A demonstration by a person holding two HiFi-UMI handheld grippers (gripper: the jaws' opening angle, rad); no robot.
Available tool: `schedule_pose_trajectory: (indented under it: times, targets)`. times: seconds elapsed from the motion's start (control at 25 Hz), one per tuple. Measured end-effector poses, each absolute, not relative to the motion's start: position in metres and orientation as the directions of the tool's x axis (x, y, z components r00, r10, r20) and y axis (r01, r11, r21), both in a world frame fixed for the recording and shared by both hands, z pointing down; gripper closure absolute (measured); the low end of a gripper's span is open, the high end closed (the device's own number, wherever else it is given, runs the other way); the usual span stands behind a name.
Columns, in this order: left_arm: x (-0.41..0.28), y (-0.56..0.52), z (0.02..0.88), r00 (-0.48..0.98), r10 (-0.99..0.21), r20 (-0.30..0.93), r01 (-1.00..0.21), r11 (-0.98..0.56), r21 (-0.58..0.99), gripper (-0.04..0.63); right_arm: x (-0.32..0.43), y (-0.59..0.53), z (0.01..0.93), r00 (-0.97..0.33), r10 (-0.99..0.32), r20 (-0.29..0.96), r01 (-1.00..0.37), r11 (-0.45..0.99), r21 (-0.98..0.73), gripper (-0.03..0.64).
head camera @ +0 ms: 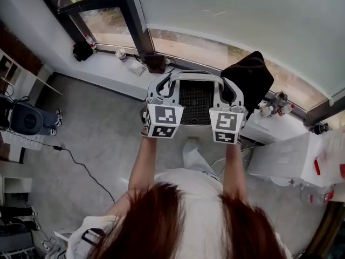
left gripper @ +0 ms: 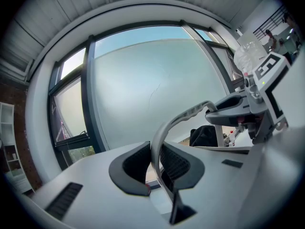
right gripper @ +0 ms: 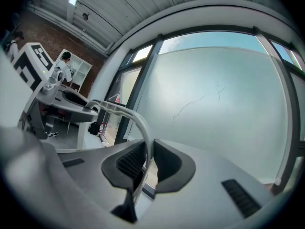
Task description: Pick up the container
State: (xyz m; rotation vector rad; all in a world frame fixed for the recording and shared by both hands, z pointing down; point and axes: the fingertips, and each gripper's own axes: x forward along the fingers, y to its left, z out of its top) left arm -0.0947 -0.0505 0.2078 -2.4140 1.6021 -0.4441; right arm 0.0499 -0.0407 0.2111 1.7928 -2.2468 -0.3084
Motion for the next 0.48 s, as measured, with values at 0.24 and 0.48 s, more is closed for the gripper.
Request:
schedule_pose_trajectory:
  times: [0.24,0.48]
  targets:
    - [-0.097,-0.027,0.187,0.363,-0.926,0.1,-0.864,-0.375,-0.335,0.522,0.048,-0.018,0.189,-0.215,-0.977,0.012,-0.921,0.207,0.33,0.554]
    - [-0.102,-0.003,0.166,0.377,-0.923,0.073,-0.859,-0.379,-0.345,0.523,0.042,0.003,0.169,-0.219,-0.975,-0.027,-0.917,0.196,0.347,0.555]
